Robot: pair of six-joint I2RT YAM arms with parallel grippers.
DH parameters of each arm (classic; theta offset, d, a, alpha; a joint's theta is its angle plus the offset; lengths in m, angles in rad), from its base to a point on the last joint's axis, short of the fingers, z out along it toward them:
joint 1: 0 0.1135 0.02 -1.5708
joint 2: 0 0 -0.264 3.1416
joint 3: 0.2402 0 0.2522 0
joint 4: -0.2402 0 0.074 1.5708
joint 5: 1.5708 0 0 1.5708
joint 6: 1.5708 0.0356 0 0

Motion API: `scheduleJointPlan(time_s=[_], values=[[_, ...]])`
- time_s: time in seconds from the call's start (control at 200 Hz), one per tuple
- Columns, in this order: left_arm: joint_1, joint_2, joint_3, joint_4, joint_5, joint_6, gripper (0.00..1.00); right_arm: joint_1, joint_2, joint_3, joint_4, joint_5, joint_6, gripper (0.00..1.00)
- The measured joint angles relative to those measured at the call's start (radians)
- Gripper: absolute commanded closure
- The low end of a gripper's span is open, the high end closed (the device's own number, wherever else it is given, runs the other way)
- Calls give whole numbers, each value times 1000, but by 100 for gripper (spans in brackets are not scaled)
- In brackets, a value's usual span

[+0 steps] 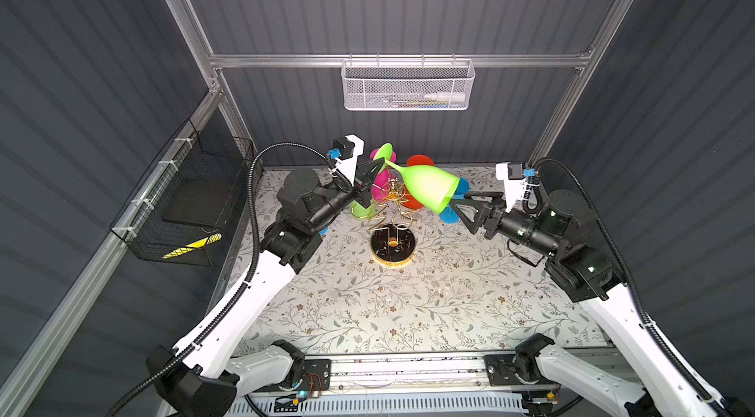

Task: Take the wine glass off the wine glass rack
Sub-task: 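Carry the lime-green glass with both grippers away from the rack, then open the left gripper off the glass base while the right pulls it away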

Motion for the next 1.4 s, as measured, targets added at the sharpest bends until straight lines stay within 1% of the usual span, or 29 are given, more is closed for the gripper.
scheduleJointPlan(time_s=[0.23,0.35,0.52,0.645,0.79,0.845,0.955,0.99,1.025,1.14,1.165,1.336,1.401], values=[[0,-3,-11,0,9,-17,100,-29,8,1,33,-19,15,27],[0,-3,-13,1,19,-27,100,-29,40,17,55,-52,23,34],[0,-3,-13,1,31,-35,100,-29,89,24,93,-90,40,52],[0,-3,-13,0,29,-38,100,-29,116,27,113,-125,55,75],[0,-3,-14,0,26,-39,100,-27,120,32,137,-161,66,92],[0,-3,-14,1,27,-39,100,-27,119,33,140,-165,71,96],[0,-2,-14,1,24,-39,100,-28,119,33,136,-161,74,100],[0,-2,-14,1,23,-39,97,-28,118,33,136,-158,74,100],[0,-2,-14,1,21,-39,92,-28,117,33,136,-157,75,100],[-1,-3,-14,3,-1,-47,55,-31,109,33,126,-145,75,100],[-1,-3,-14,6,-7,-46,50,-33,104,33,122,-138,75,100],[-1,-21,-39,15,-60,-47,30,-50,46,47,72,-87,58,100],[-8,-34,-50,15,-87,-44,25,-64,22,56,41,-62,42,100]])
